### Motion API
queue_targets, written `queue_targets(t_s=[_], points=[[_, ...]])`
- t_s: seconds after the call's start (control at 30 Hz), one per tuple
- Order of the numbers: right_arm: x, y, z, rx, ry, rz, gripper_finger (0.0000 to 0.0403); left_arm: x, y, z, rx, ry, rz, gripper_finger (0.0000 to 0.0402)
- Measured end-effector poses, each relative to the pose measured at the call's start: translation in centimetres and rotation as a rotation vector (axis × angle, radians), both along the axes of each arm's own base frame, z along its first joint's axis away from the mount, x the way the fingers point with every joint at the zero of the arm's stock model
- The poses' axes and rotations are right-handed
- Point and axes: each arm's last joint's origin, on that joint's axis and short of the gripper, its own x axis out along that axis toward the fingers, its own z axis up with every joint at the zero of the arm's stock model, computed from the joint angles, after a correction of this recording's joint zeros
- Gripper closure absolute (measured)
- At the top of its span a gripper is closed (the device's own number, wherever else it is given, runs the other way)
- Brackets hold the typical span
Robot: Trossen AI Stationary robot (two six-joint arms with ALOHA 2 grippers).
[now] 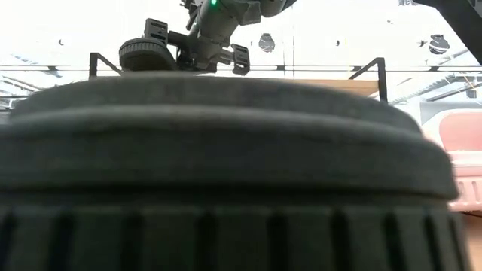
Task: Pick and place slides into the shelf
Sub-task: Put the black slide on the shelf
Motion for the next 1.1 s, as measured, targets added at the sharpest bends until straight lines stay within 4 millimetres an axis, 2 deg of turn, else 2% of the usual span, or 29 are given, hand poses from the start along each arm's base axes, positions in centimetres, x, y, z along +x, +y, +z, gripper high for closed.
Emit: queue_targets(t_s=[0.7,1.1], points=[[0.2,0.9,0.8,-0.023,-0.056,-0.001,0.0403,0.0,0.0,0.0,0.022,0.000,-0.001,0.0382],[0.1,1.6,0.6,0.003,-0.072,0.009,0.0403,0.0,0.1,0.0,0.033,-0.006,0.011,0.0382]])
